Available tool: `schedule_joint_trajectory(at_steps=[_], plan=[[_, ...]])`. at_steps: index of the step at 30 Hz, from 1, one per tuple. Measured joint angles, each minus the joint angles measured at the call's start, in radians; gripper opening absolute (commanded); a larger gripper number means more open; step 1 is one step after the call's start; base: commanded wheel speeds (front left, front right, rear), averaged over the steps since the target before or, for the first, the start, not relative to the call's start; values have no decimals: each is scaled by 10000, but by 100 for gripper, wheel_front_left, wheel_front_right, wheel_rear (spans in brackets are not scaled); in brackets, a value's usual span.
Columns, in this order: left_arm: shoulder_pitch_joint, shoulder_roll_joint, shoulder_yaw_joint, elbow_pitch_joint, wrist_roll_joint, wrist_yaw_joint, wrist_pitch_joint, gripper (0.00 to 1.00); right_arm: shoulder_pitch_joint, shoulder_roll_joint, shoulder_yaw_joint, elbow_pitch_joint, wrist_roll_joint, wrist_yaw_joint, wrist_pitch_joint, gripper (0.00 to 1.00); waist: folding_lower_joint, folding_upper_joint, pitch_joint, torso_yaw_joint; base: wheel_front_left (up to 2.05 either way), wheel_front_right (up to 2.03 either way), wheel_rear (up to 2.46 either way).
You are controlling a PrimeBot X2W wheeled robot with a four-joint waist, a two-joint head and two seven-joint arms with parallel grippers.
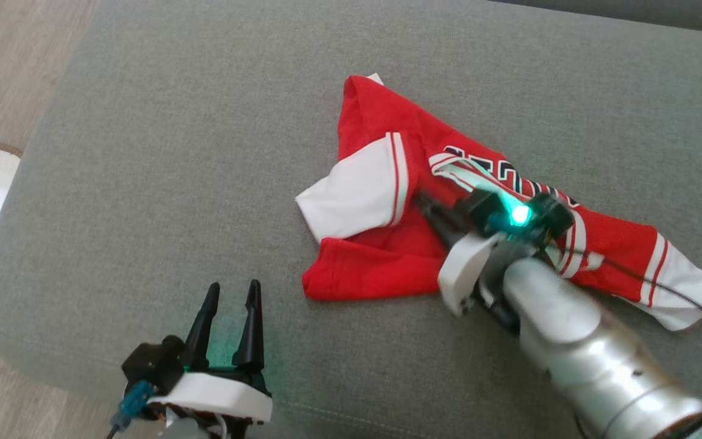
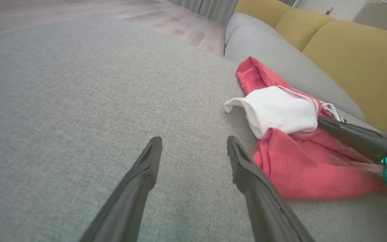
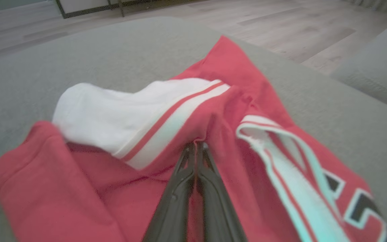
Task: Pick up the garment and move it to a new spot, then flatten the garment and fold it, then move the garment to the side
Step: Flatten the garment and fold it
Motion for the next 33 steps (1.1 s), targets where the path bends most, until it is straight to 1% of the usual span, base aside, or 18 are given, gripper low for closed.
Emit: schedule_joint_trajectory(at_steps=[2, 4, 9, 12, 16, 20, 25, 28, 29, 30, 33], plan=[[-1, 4, 4, -15, -58, 2, 0, 100, -161, 0, -155, 90, -2, 0, -107, 0, 0, 0, 27, 6, 0, 0, 0], [-1, 4, 12, -27, -90, 2, 0, 100, -474, -4, -566, 288, -102, 0, -303, 0, 0, 0, 69, -5, 0, 0, 0], [0, 4, 94, -82, -90, 2, 0, 100, -1164, -46, -2025, 934, -855, 0, -560, 0, -1, 0, 141, -121, 0, 0, 0], [-17, 2, 29, -123, -92, 2, 0, 100, -1640, -401, -3080, 1216, -1534, 0, -650, 0, -1, 0, 246, -171, 0, 0, 0], [-346, 2, -192, -199, -121, 2, 0, 100, -2390, -1348, -4627, 1348, -2667, 0, -727, 0, 0, 0, 459, -139, 0, 0, 0], [-778, -19, -485, -290, -132, 0, 0, 100, -2943, -1942, -6086, 1308, -3940, 0, -731, 0, 0, 0, 649, -11, 0, 0, 0], [-814, -23, -696, -301, -201, 0, 0, 100, -3085, -2165, -8061, 871, -5471, 0, -518, 0, 1, 0, 855, 138, 0, 0, 0], [-814, -21, -696, -299, -199, 2, 0, 100, -3085, -2002, -8767, 740, -6238, 0, -403, 0, 0, 0, 906, 140, 0, 0, 0], [-814, -23, -685, -299, -194, 2, 0, 100, -3084, -1856, -8959, 779, -6335, 0, -364, 26, 0, 0, 910, 108, 0, 0, 0], [-813, -21, -669, -299, -184, 2, 0, 100, -3078, -1664, -9116, 855, -6362, 0, -364, 100, -1, 0, 913, 61, 0, 0, 0], [-817, -23, -669, -297, -171, 0, 0, 100, -2939, -1058, -9331, 1055, -6424, 0, -535, 100, 0, 0, 899, -111, 0, 0, 0]])
